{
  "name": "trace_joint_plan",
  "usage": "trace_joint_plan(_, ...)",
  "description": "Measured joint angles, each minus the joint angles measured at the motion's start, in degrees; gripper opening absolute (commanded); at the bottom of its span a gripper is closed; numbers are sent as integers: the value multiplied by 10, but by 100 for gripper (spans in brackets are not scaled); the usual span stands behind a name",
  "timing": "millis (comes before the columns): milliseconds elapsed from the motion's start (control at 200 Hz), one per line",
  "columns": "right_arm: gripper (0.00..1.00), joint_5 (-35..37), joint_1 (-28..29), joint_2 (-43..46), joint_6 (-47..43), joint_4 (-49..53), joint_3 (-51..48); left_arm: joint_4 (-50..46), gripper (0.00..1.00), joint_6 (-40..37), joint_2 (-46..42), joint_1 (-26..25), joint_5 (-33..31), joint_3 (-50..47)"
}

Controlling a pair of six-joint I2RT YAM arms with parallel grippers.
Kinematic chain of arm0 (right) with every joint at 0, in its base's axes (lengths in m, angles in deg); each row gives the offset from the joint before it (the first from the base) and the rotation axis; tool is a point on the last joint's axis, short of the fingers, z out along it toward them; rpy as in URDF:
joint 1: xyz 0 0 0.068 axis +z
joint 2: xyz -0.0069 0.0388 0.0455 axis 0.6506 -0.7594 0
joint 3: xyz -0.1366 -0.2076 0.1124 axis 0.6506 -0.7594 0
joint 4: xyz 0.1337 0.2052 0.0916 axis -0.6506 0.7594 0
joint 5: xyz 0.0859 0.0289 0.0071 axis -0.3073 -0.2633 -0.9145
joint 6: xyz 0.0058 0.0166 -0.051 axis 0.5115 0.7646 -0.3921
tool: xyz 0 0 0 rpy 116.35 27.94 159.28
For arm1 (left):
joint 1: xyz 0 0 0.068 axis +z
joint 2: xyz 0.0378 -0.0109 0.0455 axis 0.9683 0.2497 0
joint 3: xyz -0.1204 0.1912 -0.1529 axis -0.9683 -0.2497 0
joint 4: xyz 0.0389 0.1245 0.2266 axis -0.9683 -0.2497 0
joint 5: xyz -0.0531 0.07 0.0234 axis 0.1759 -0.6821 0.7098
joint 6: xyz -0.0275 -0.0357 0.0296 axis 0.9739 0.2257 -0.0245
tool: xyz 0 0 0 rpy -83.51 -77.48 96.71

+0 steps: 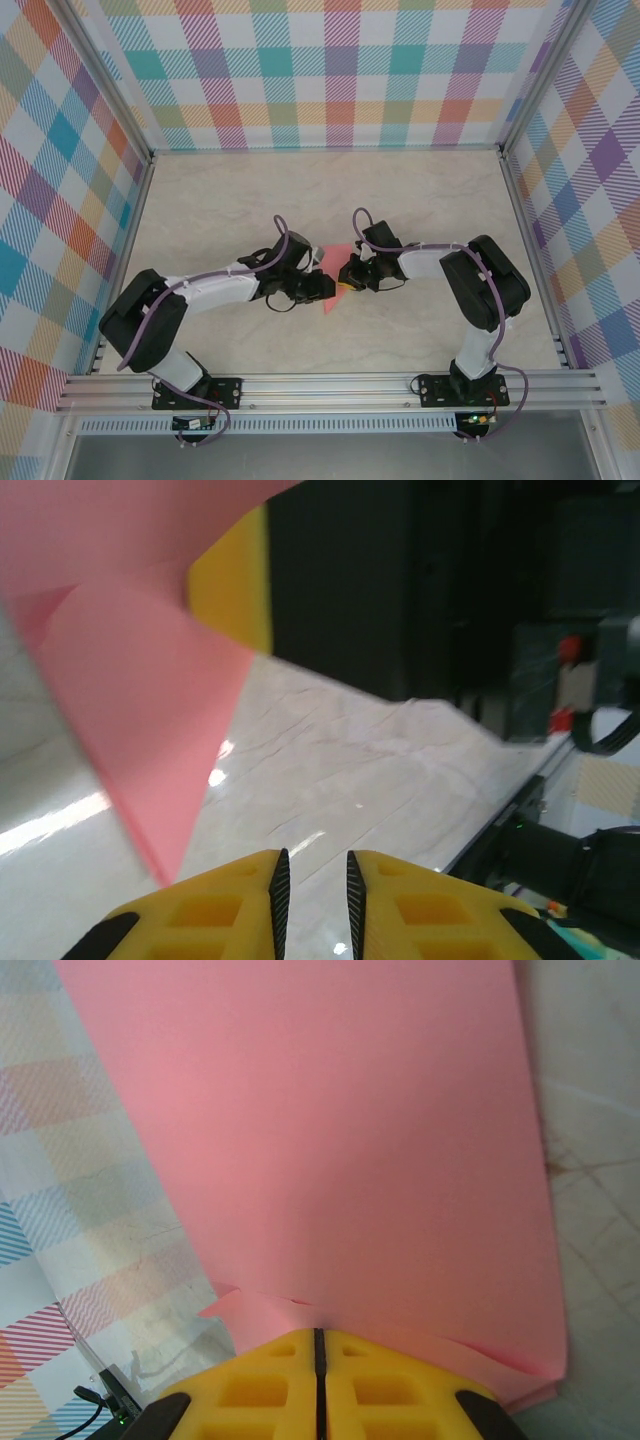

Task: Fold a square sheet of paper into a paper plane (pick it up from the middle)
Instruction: Third fold the triangle at the center of the table.

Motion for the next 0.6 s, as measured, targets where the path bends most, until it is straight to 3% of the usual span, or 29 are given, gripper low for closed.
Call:
trace_joint_plan(290, 9, 1, 1, 0, 1, 0, 0, 70, 25, 40, 86, -2, 45, 3)
trace_joint_plan(600, 9, 0, 1, -2, 1, 5, 4, 51, 24, 32, 104, -2, 25, -15)
